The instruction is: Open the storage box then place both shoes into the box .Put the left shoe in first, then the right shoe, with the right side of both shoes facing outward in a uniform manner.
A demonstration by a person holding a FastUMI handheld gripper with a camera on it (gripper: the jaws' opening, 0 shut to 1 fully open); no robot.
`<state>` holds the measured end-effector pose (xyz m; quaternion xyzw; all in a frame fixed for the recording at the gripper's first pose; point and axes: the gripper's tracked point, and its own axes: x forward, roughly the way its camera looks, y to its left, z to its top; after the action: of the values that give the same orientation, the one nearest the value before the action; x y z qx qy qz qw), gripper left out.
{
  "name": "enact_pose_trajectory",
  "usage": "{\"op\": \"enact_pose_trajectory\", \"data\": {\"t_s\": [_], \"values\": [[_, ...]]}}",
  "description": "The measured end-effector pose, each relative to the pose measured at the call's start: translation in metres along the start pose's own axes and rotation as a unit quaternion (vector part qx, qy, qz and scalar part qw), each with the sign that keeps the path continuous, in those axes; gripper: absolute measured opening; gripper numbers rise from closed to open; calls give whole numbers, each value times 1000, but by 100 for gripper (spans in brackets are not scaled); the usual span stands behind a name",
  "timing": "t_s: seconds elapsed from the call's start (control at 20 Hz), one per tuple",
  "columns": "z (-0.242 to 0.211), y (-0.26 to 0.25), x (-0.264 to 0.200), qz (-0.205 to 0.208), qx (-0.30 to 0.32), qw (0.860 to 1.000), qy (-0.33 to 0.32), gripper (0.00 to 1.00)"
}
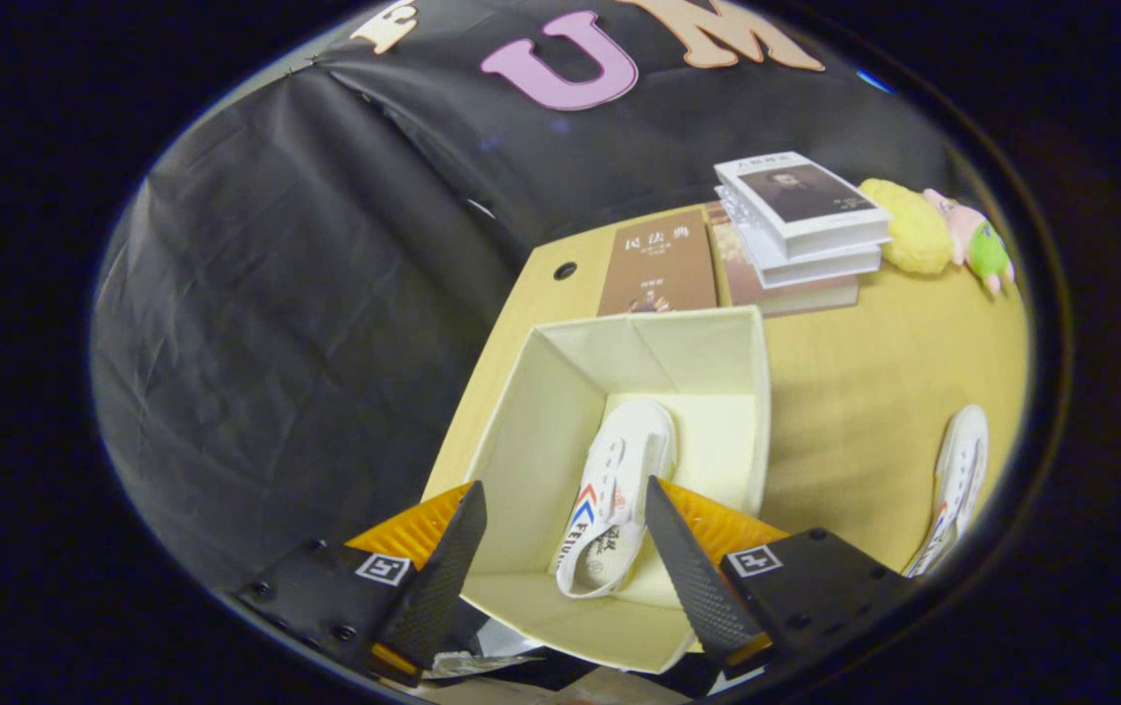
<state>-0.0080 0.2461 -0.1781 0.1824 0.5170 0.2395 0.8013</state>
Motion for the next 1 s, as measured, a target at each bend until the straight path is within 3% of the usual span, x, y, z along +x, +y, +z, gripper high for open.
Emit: {"op": "enact_pose_trajectory", "data": {"t_s": [0.35, 0.65, 1.0], "values": [[12, -106, -61, -83, -40, 995, -40, 100], [4, -219, -108, -172, -48, 982, -54, 100], [-31, -321, -137, -223, -19, 974, -32, 100]]}}
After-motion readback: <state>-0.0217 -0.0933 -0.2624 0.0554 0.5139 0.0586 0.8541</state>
